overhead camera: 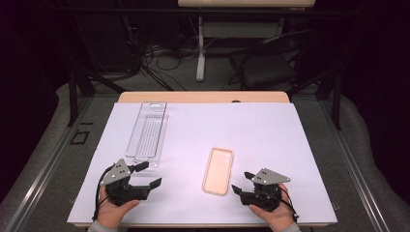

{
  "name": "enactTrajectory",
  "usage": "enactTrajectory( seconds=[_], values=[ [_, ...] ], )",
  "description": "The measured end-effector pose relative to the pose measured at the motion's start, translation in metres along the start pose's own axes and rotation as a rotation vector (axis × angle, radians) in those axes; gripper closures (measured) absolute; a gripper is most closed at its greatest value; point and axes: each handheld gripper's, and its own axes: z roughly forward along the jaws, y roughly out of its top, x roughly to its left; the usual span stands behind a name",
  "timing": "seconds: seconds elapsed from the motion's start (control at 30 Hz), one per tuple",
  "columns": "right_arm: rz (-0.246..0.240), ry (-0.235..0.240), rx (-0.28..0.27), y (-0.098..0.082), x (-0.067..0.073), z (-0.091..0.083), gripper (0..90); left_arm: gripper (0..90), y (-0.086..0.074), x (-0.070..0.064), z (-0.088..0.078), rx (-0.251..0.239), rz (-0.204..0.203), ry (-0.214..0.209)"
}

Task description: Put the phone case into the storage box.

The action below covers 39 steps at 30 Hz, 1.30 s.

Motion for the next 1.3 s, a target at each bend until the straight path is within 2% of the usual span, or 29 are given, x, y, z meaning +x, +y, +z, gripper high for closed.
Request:
enactTrajectory(
  seconds=[0.2,0.43,0.67,1.0,1.3],
  values=[
    [-0.009,0.019,0.015,0.001,0.0,0.003,36.9,23.7,0.0,-0.001,0.001,0.006,0.006,0.004],
    [-0.052,0.018,0.048,0.009,0.0,0.004,40.6,23.7,0.0,-0.001,0.001,0.01,0.004,0.011],
    [-0.052,0.023,0.088,0.018,-0.002,0.005,42.0,23.7,0.0,0.0,0.0,0.01,0.004,0.012],
    [-0.05,0.053,0.134,0.033,-0.004,0.012,36.5,23.7,0.0,0.0,-0.001,0.005,-0.001,0.01],
    [-0.069,0.074,0.169,0.041,-0.003,0.015,39.3,23.7,0.0,0.0,0.0,0.006,-0.004,0.011]
  ],
)
